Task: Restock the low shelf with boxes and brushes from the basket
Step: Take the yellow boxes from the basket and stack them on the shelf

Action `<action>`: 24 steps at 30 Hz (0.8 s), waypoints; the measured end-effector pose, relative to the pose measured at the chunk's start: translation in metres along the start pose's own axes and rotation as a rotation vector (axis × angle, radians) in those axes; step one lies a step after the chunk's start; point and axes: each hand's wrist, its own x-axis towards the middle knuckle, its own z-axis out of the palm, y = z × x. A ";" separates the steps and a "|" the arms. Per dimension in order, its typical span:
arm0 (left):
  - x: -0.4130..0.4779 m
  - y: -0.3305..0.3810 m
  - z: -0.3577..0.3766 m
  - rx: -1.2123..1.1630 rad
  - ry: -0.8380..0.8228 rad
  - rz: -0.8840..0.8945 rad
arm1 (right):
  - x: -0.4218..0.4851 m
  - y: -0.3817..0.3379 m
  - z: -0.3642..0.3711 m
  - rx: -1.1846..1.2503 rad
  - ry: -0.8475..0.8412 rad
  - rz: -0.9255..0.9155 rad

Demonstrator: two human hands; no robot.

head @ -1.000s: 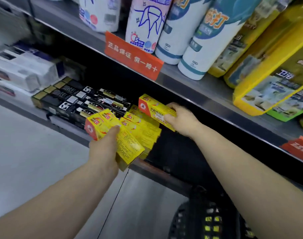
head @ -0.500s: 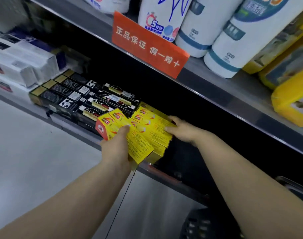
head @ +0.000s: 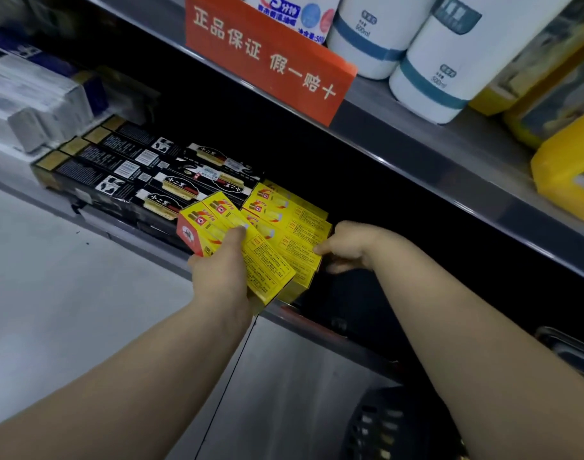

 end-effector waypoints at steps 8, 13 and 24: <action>-0.011 0.004 0.005 -0.043 -0.206 0.073 | -0.051 -0.036 0.008 0.153 -0.173 -0.378; -0.016 0.002 0.009 -0.043 -0.328 0.020 | -0.057 -0.026 0.005 0.159 -0.125 -0.431; -0.009 -0.008 0.006 0.032 -0.100 -0.051 | 0.017 -0.012 -0.030 -0.036 0.418 -0.355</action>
